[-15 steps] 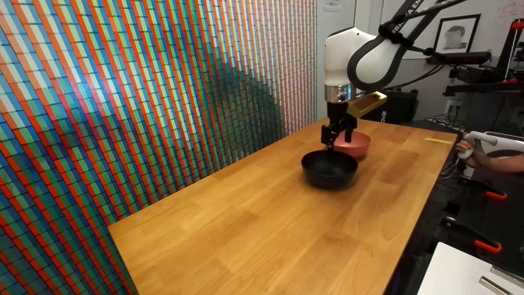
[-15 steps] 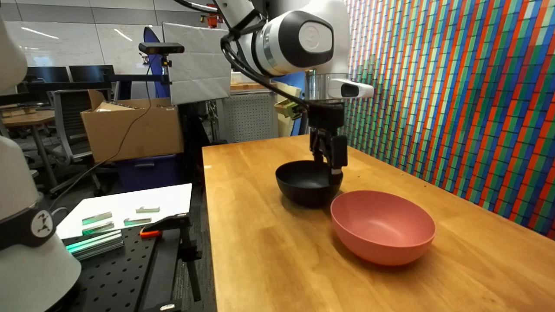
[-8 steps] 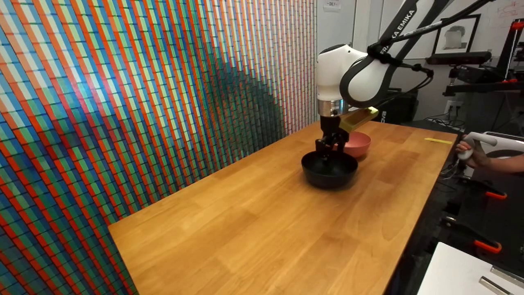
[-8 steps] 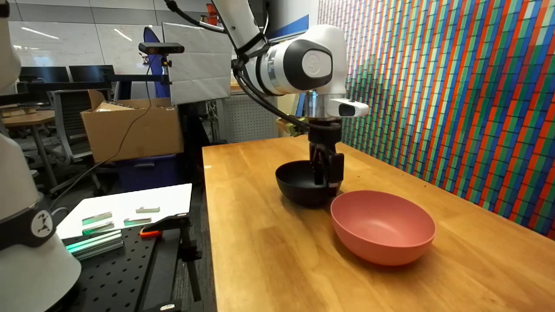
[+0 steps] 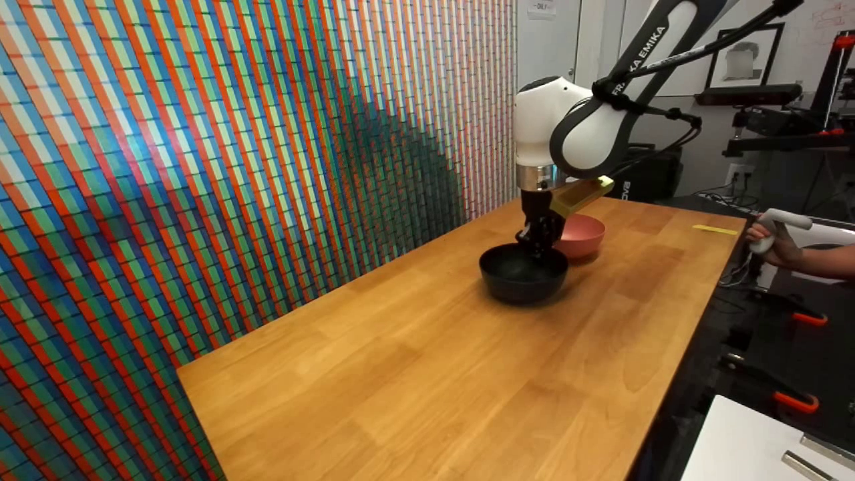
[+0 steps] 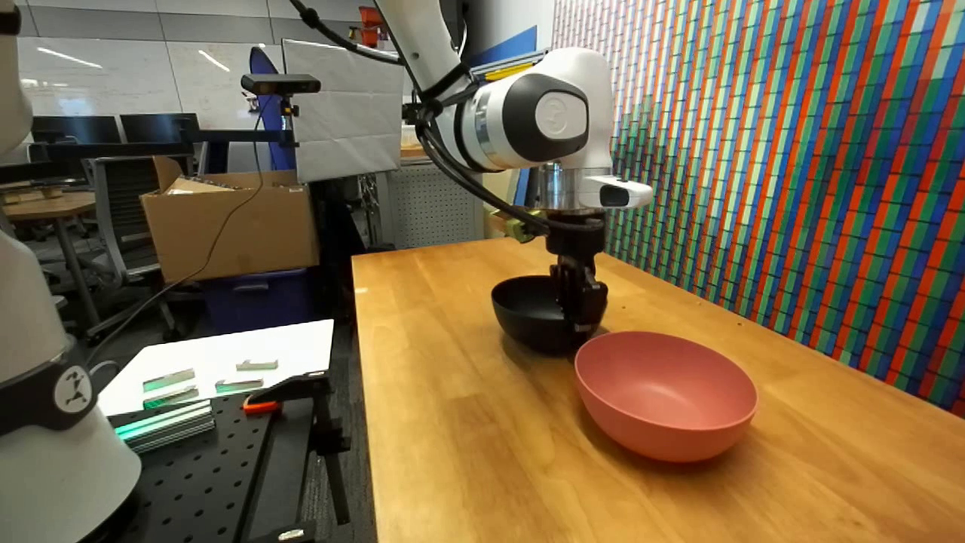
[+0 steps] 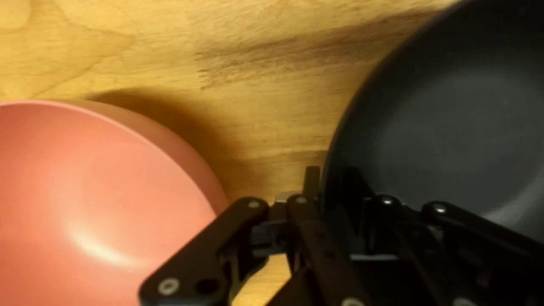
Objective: Put the black bowl on top of the pink bowl
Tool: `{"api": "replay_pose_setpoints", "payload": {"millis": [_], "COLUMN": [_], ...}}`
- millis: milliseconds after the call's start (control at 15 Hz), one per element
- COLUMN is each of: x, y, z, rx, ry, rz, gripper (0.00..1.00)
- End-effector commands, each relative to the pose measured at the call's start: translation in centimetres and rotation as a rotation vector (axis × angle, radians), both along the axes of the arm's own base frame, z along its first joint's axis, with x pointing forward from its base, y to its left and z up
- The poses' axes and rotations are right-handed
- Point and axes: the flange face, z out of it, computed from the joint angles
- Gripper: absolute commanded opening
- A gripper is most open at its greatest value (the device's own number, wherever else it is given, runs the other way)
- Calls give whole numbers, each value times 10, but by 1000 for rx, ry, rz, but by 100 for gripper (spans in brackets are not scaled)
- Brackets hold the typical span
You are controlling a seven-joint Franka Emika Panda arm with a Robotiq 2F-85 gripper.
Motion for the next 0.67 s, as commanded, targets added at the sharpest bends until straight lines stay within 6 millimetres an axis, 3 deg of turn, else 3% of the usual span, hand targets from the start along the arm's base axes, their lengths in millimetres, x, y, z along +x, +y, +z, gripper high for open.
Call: {"api": "replay_pose_setpoints", "payload": {"millis": [0, 333, 600], "x": [10, 17, 29], "y": [-6, -10, -26], "z": [7, 24, 52], "rx": [-18, -16, -6], "ry": [-13, -29, -58], "rz": [-22, -28, -60], "gripper": [1, 5, 5]}}
